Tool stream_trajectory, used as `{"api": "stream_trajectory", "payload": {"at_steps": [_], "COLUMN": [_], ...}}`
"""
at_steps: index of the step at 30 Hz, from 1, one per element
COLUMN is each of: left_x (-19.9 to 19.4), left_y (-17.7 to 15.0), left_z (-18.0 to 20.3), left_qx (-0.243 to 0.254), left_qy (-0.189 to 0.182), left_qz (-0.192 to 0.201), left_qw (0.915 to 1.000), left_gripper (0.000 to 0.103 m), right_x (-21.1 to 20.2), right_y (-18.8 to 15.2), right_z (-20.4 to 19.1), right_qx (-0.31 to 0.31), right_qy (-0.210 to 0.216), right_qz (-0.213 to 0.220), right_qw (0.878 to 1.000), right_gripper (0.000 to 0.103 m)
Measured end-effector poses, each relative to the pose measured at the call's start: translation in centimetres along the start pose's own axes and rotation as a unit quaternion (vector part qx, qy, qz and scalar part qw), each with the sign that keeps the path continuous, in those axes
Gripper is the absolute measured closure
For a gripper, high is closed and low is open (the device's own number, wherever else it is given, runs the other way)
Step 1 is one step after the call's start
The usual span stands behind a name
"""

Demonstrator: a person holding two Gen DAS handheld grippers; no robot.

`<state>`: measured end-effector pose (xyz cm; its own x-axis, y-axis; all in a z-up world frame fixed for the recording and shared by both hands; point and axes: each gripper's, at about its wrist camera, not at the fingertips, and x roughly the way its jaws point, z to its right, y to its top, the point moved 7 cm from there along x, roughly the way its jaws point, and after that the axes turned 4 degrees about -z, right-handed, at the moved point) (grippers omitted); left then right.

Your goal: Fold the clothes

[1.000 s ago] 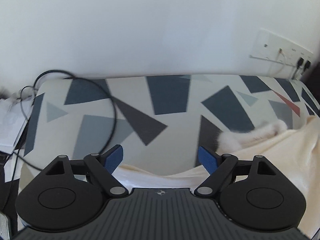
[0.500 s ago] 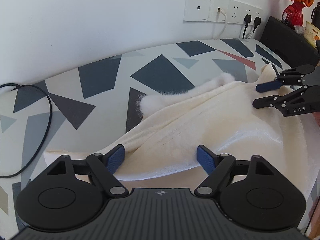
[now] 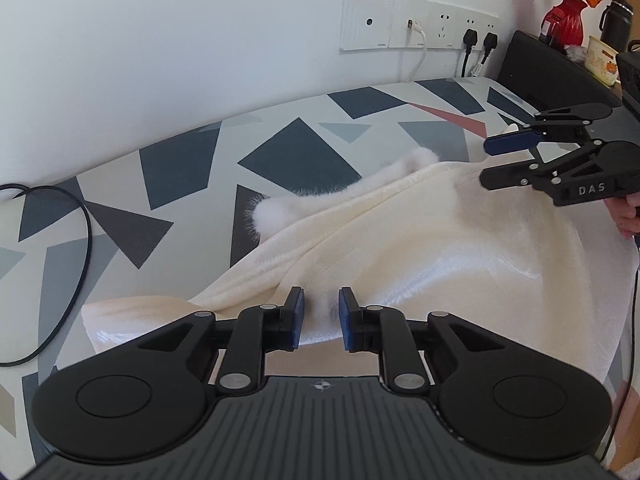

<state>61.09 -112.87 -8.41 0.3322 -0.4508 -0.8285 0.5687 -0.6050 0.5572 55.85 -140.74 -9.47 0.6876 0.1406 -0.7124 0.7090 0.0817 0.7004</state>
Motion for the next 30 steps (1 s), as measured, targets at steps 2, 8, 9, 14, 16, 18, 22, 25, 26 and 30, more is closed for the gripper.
{"api": "stream_trajectory", "payload": {"at_steps": [2,8,9,14,16,18,22,25,26,30], "left_x": [0.2,-0.1,-0.5,-1.2,-1.3,-1.8,-2.3,-1.9,-1.5,1.0], "left_y": [0.3,0.1,-0.1,-1.5,-1.7,-1.2,0.8,2.4,2.7,2.6], "left_z": [0.3,1.6,1.9,3.2,3.0,2.4,0.6,-0.6,-0.8,-0.9], "left_qx": [0.0,0.028,0.037,0.066,0.061,0.039,-0.016,-0.047,-0.05,-0.047], "left_qy": [-0.003,-0.027,-0.033,-0.063,-0.066,-0.066,-0.054,-0.033,-0.025,-0.002], "left_qz": [0.003,0.004,0.007,-0.011,-0.012,0.001,0.04,0.057,0.055,0.016], "left_qw": [1.0,0.9992,0.9987,0.9957,0.9959,0.9971,0.9976,0.9967,0.997,0.9987], "left_gripper": [0.066,0.093,0.094,0.095,0.095,0.09,0.067,0.064,0.064,0.064], "right_x": [1.5,3.1,2.5,-0.5,-1.5,-2.2,-2.7,-2.9,-2.8,-1.3], "right_y": [0.6,0.5,0.5,-0.2,-0.8,-1.7,-3.5,-1.8,-0.9,1.6], "right_z": [-1.1,-2.7,-2.7,-3.6,-4.5,-5.6,-7.4,-6.4,-5.6,-2.5], "right_qx": [-0.016,-0.057,-0.056,-0.084,-0.102,-0.119,-0.152,-0.093,-0.06,0.045], "right_qy": [0.011,0.015,0.022,0.065,0.087,0.117,0.153,0.146,0.143,0.095], "right_qz": [0.0,-0.025,-0.021,-0.032,-0.046,-0.076,-0.136,-0.093,-0.073,-0.026], "right_qw": [1.0,0.998,0.998,0.994,0.99,0.983,0.967,0.98,0.985,0.994], "right_gripper": [0.056,0.096,0.097,0.098,0.098,0.098,0.093,0.077,0.074,0.071]}}
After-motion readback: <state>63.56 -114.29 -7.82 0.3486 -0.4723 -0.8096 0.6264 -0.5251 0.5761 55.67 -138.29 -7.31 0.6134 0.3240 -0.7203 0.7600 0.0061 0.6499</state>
